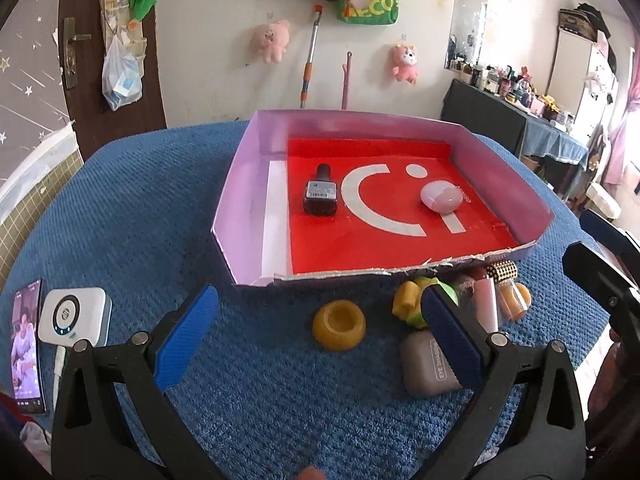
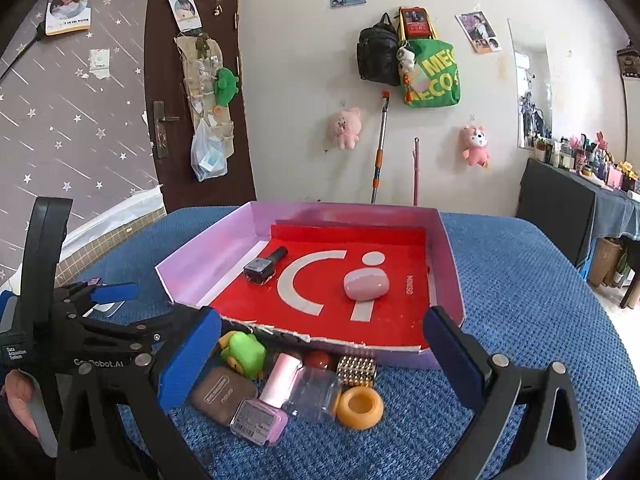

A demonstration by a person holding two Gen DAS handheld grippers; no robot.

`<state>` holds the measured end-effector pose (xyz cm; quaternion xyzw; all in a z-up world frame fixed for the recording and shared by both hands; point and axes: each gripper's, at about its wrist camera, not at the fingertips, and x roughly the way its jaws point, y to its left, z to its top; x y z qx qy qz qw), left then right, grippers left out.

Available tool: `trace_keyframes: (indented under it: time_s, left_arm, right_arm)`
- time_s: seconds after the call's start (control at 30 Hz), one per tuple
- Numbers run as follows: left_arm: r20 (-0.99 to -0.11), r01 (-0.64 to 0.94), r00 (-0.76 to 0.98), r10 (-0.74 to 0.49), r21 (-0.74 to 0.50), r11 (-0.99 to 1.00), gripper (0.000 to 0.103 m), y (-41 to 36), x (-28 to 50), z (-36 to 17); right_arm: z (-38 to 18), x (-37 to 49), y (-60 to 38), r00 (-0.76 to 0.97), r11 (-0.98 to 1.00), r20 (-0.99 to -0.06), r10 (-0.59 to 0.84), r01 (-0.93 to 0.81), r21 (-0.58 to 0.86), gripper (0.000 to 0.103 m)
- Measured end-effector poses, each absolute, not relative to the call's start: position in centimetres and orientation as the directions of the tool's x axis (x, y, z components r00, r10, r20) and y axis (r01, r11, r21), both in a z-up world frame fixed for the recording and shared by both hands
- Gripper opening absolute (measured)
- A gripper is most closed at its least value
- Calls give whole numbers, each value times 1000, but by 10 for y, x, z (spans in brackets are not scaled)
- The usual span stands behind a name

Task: Organize rigid objects
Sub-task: 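Move both grippers down toward the amber cup and the orange ring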

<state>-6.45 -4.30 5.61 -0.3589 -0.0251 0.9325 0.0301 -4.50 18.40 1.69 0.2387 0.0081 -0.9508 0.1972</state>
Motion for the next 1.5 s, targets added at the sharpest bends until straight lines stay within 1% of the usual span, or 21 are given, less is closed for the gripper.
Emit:
trace_keyframes:
  time_s: [0.2,0.3,0.43,0.5,0.57,0.67,0.73,0.8,0.93,1.0,1.07,1.13,1.17,1.3,1.5]
  left_arm:
    - [-668,-40,-738,97,-100,-994,103,-45,-58,52]
    - [-668,-45,-737,100,-99,-994,103,-44,-56,49]
    - [-677,-49,-729,101,-96,-994,103,-42,-53,44]
    - [-680,-52,-725,113,-110,-993,103,-42,-52,42]
    - [-680,-55,-724,120,-116,-992,103,-42,-51,41]
    - [-677,-57,-726,120,-116,-992,103,-41,-48,40]
    - [-676,-60,-726,123,-117,-991,103,-40,-48,39]
    - [-675,-60,-727,122,-115,-992,103,-39,-47,39]
    - [-674,-63,-728,121,-110,-992,103,-37,-46,38]
    - [-674,-64,-728,122,-111,-992,102,-36,-45,38]
    - [-672,-67,-730,125,-112,-992,99,-34,-44,38]
    - [-674,-66,-729,121,-107,-992,93,-34,-44,37]
    - [-678,-68,-725,124,-109,-992,92,-33,-44,36]
    - [-694,-74,-707,140,-124,-990,83,-34,-45,31]
    - [-707,-63,-693,140,-133,-989,82,-36,-47,24]
  right_arm:
    - [9,-44,179,-788,-917,-485,-378,390,81,102]
    - [5,-43,178,-776,-915,-503,-381,393,87,98]
    - [-3,-41,176,-757,-912,-526,-388,399,98,96]
    - [-7,-40,174,-750,-912,-538,-386,399,97,91]
    - [-10,-39,174,-746,-912,-544,-384,399,97,89]
    - [-12,-38,174,-739,-912,-552,-385,398,102,83]
    - [-14,-37,174,-734,-911,-558,-388,399,108,80]
    - [-16,-37,174,-729,-910,-563,-389,399,111,76]
    - [-19,-36,174,-719,-907,-571,-396,404,119,72]
    - [-20,-35,175,-718,-908,-574,-394,402,120,68]
    - [-21,-35,176,-718,-909,-575,-393,399,122,66]
    - [-22,-36,177,-717,-910,-578,-390,395,124,62]
    - [-23,-36,177,-715,-911,-581,-388,392,125,60]
    - [-26,-37,179,-710,-915,-594,-379,383,125,57]
    - [-32,-39,186,-718,-929,-603,-348,349,120,55]
